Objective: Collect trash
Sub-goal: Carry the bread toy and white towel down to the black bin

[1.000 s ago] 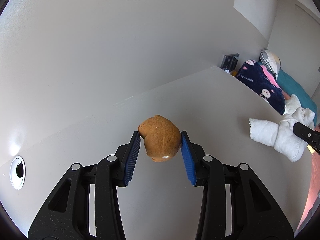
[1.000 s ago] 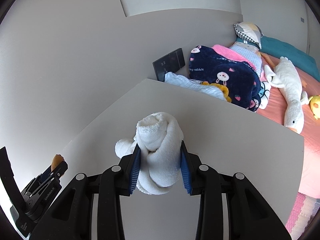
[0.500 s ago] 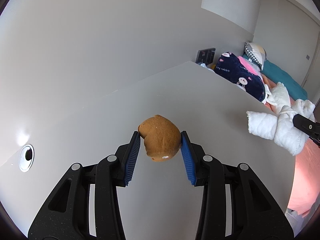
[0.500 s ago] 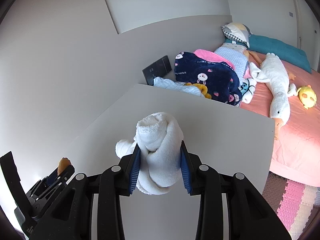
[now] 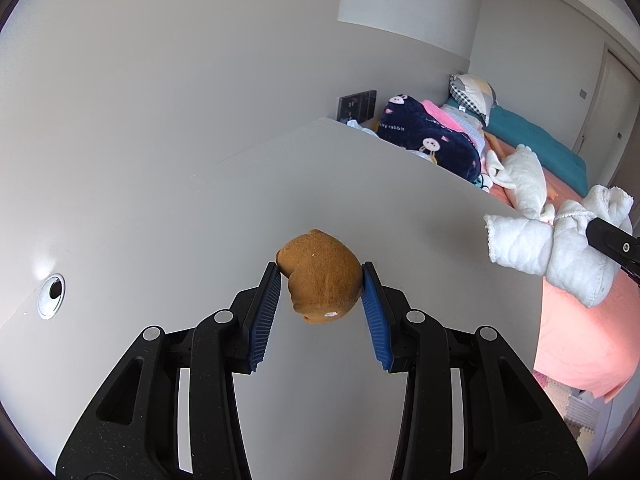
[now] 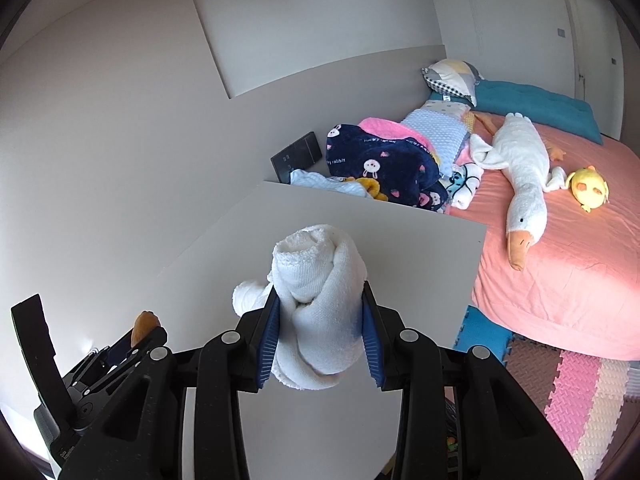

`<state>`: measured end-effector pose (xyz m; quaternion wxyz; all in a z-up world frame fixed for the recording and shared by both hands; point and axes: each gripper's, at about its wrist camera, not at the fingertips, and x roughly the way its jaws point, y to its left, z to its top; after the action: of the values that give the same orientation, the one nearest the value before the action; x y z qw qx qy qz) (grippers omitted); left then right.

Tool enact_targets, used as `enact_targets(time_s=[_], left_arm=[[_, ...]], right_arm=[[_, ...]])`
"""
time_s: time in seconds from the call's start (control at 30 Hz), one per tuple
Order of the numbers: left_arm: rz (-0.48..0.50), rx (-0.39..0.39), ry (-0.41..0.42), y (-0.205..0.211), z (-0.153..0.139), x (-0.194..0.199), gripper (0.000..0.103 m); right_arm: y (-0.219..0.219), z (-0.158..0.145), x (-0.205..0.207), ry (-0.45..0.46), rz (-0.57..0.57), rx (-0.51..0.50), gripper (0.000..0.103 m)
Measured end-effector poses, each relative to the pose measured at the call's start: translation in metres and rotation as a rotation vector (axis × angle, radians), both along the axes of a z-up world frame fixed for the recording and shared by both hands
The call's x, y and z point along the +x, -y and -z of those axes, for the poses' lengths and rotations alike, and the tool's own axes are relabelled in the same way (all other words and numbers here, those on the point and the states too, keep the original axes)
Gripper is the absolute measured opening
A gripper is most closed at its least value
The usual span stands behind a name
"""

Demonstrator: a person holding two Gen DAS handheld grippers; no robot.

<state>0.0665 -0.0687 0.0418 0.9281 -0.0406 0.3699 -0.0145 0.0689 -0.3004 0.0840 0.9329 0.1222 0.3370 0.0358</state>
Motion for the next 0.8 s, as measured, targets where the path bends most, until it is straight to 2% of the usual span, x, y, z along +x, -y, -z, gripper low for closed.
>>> enact_targets(time_s=[0.8], left_arm=[[0.163,-0.012,-0.012,0.076,-0.003,-0.048,0.041]], right_arm=[[0.062,0.001,-0.079,0.024,0.105,-0.009,0.04]])
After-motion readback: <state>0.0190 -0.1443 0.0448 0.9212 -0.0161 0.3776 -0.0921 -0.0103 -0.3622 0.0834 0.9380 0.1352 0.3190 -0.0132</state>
